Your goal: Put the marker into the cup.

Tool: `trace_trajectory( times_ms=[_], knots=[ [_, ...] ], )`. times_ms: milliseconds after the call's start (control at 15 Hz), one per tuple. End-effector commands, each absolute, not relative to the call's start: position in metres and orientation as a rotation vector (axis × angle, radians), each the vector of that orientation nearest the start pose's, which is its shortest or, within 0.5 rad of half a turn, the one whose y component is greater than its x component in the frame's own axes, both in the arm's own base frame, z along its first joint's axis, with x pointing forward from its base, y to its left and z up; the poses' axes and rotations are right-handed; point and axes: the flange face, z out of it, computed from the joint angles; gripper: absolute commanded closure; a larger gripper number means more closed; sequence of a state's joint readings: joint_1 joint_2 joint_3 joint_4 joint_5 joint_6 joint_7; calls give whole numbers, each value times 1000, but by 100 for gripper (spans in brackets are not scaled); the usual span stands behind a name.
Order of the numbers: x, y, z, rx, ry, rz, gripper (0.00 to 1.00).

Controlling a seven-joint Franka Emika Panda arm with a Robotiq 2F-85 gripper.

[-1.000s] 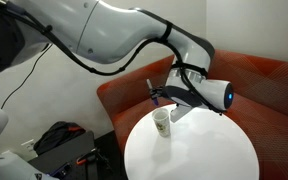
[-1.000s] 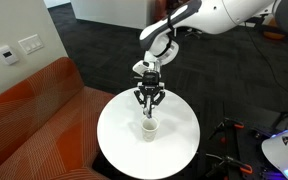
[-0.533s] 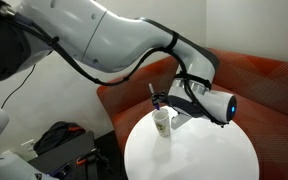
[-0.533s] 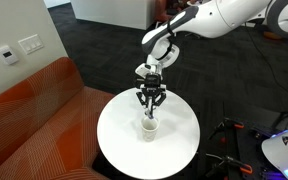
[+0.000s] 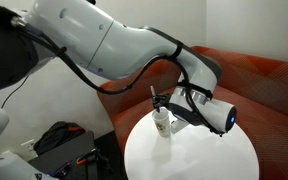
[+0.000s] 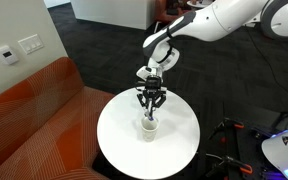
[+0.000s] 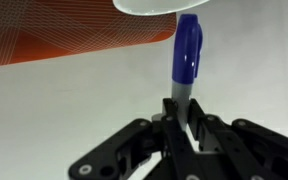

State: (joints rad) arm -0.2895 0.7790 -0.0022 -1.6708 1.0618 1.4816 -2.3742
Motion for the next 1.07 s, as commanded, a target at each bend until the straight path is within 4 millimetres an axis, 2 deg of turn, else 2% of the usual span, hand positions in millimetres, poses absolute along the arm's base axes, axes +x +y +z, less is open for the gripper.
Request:
trace_trajectory(
  times_ms=[0,467,533,600,733,1000],
  knots=[
    [602,-78,153,-1315,-1339,-903,95],
    [602,-76,139,-1323,-1307,-910,95],
    [602,-76,138,-1323,-1303,-908,78],
    [602,-76,137,-1323,-1299,-909,56],
    [601,-77,139,-1322,-1296,-916,52],
    [602,-77,148,-1319,-1296,-942,23]
  ],
)
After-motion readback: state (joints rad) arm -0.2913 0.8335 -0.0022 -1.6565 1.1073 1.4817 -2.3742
